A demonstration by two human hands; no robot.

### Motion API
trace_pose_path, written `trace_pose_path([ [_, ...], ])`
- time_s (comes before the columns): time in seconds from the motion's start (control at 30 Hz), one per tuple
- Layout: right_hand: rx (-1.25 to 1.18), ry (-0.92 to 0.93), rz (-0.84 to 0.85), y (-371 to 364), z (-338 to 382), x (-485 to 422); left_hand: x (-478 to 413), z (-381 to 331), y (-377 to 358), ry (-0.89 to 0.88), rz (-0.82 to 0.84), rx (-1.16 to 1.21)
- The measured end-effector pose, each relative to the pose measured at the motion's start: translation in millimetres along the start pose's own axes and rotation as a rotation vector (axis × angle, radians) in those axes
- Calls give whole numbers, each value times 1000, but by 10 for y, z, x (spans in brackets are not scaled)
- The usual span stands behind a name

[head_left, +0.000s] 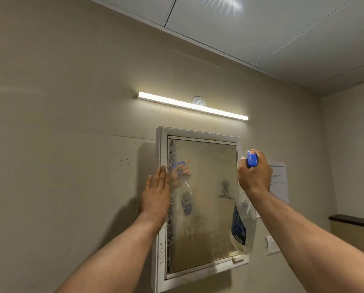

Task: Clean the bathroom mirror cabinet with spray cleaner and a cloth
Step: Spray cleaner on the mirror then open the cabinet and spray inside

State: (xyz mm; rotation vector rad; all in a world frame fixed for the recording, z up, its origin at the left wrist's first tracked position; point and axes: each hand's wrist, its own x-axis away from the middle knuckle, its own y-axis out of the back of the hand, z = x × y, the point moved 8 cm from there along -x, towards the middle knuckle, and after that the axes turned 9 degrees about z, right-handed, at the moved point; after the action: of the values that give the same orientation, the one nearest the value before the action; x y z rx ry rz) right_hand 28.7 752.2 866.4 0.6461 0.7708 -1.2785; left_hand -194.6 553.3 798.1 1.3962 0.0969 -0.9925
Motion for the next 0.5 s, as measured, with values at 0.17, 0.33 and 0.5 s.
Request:
trace_pose_path([
  [0.17, 12, -50, -16, 89, -112, -27, 101, 1, -116, 7, 31, 9],
  [0.33, -15, -97, -25, 155, -289, 20, 186, -37, -163, 9, 47, 2],
  [0.5, -15, -105, 11, 163, -446, 108, 256, -39, -273, 17, 63, -19],
])
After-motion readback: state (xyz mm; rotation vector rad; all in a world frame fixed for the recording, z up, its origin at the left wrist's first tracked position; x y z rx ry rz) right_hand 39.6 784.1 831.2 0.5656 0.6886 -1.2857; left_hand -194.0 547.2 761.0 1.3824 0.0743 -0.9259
